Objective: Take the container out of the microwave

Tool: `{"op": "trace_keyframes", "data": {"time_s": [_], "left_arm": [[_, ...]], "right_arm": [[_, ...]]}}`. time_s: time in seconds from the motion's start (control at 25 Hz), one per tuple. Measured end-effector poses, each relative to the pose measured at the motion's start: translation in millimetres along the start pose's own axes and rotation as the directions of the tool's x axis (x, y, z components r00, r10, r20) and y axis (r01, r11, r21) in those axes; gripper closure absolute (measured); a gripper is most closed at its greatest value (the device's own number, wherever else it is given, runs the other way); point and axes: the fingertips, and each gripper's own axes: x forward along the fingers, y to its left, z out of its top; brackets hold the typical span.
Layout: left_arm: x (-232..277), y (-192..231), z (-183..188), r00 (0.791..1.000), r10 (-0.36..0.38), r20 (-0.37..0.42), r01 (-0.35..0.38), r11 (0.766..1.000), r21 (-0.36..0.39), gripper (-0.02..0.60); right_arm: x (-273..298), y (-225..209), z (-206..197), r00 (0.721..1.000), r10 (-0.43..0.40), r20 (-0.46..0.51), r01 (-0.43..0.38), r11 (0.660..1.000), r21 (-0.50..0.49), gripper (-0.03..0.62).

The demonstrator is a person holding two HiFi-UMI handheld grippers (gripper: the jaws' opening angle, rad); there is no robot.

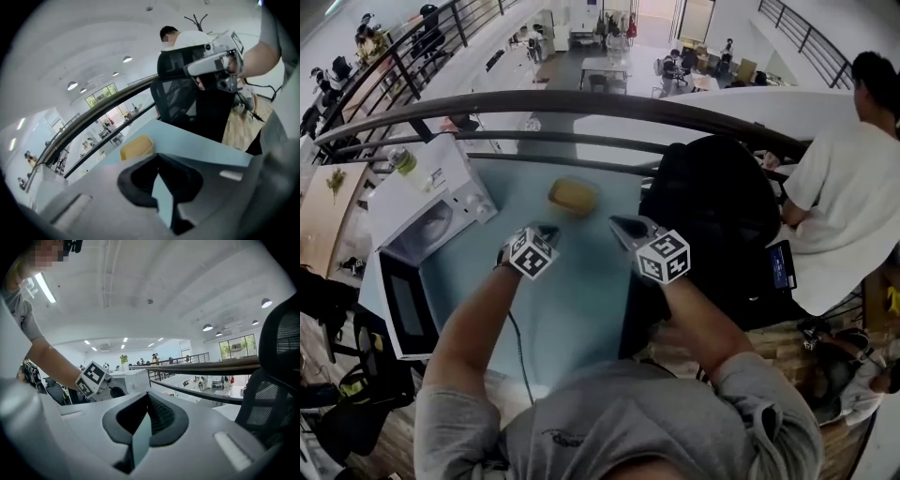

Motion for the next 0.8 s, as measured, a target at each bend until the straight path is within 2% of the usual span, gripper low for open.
{"op": "trace_keyframes", "data": {"time_s": [0.2,0.36,0.6,0.8], "left_arm": [[-66.7,-7.0,-18.7,0.995,0.041,0.089,-0.036,0.998,-0.058,0.557],[-129.8,-22.1,-19.8,0.981,0.073,0.18,-0.055,0.993,-0.103,0.557],[-219.7,-38.4,-12.3,0.939,0.159,0.306,-0.109,0.979,-0.174,0.558],[-277.2,-58.9,-3.7,0.905,0.243,0.35,-0.159,0.954,-0.253,0.558]], "right_arm": [[4.3,43.7,14.7,1.0,0.021,-0.004,-0.021,1.0,-0.015,0.588],[-7.7,86.7,30.0,0.999,0.035,0.001,-0.035,0.998,-0.053,0.588],[-38.7,142.1,61.2,0.998,0.059,0.008,-0.057,0.991,-0.124,0.588],[-63.7,165.3,82.2,0.993,0.116,0.033,-0.109,0.982,-0.157,0.588]]}}
